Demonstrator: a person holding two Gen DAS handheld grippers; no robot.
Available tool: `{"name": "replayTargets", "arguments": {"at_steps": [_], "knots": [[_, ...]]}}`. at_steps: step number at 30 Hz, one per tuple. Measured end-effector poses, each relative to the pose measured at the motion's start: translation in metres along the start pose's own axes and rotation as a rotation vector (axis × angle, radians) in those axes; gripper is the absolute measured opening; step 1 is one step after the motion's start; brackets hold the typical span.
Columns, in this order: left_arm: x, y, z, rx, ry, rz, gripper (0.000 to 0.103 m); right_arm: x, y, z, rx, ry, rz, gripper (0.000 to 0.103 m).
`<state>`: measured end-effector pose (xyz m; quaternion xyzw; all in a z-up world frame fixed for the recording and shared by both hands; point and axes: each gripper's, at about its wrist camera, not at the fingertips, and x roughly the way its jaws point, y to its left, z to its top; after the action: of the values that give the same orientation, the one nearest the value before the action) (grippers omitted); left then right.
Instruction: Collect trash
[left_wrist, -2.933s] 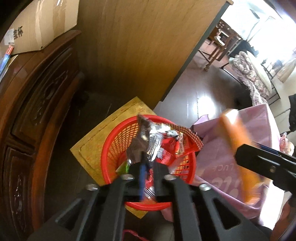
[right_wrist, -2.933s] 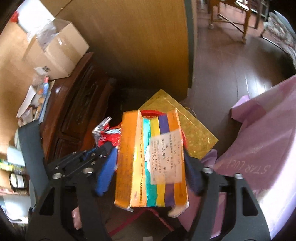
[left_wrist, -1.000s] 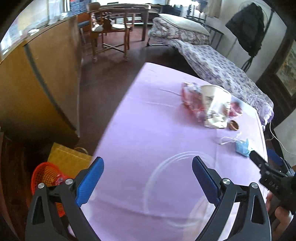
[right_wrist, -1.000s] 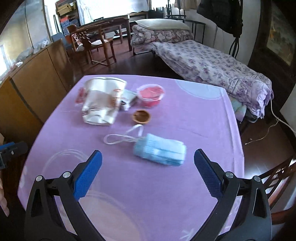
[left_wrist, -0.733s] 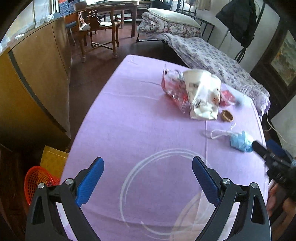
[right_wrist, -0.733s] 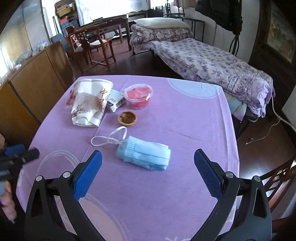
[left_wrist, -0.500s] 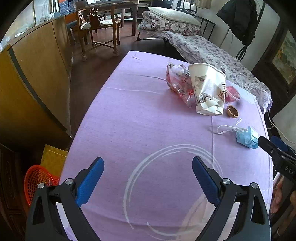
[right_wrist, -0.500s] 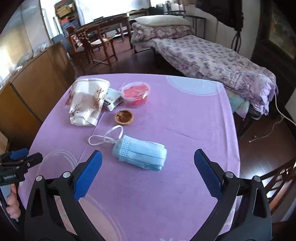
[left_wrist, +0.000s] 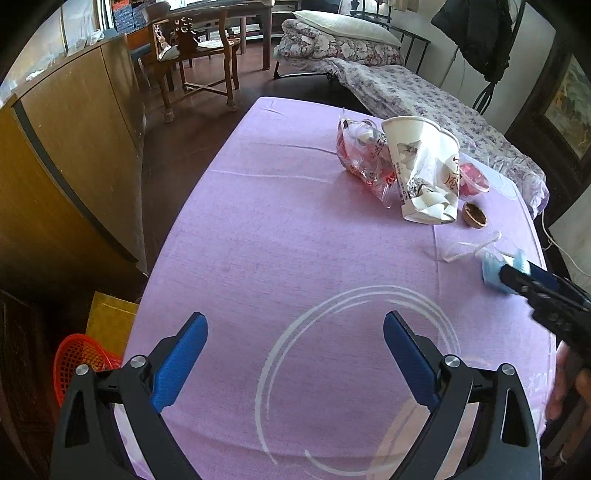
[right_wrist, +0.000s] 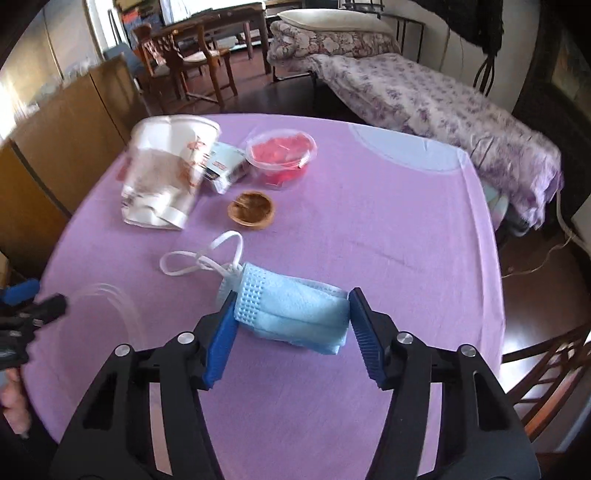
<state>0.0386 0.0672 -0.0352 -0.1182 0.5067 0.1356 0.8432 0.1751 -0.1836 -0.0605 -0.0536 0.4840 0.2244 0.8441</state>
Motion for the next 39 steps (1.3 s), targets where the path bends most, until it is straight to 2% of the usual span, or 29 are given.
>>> {"name": "replayTargets", "arguments": {"at_steps": [5,7,10,12,17,23,28,39], "knots": [[0.003,-0.002,0.0,0.004,-0.003,0.017,0.094,-0.025,0.005,-0.009,0.088,0.005,0.135,0.055],[0.004,-0.002,0.001,0.004,0.003,0.014,0.094,-0.028,0.014,-0.015,0.054,0.011,0.113,0.058],[0.001,-0.008,0.007,0.011,0.0,0.009,0.094,-0.026,0.027,-0.018,-0.029,0.021,0.033,0.072],[-0.006,-0.014,0.016,0.02,-0.024,0.011,0.094,-0.026,0.027,-0.017,-0.04,0.022,0.036,0.074],[-0.014,-0.035,0.041,0.037,-0.058,-0.003,0.094,-0.041,0.008,-0.014,0.033,-0.029,0.08,0.083],[-0.002,-0.082,0.074,0.086,-0.074,-0.027,0.094,-0.044,-0.02,-0.009,0.128,-0.06,0.102,0.084],[0.022,-0.114,0.087,0.141,-0.109,0.051,0.094,-0.041,-0.03,-0.006,0.15,-0.061,0.123,0.084],[0.062,-0.136,0.099,0.155,-0.046,0.102,0.094,-0.04,-0.034,-0.006,0.155,-0.057,0.157,0.084]]}}
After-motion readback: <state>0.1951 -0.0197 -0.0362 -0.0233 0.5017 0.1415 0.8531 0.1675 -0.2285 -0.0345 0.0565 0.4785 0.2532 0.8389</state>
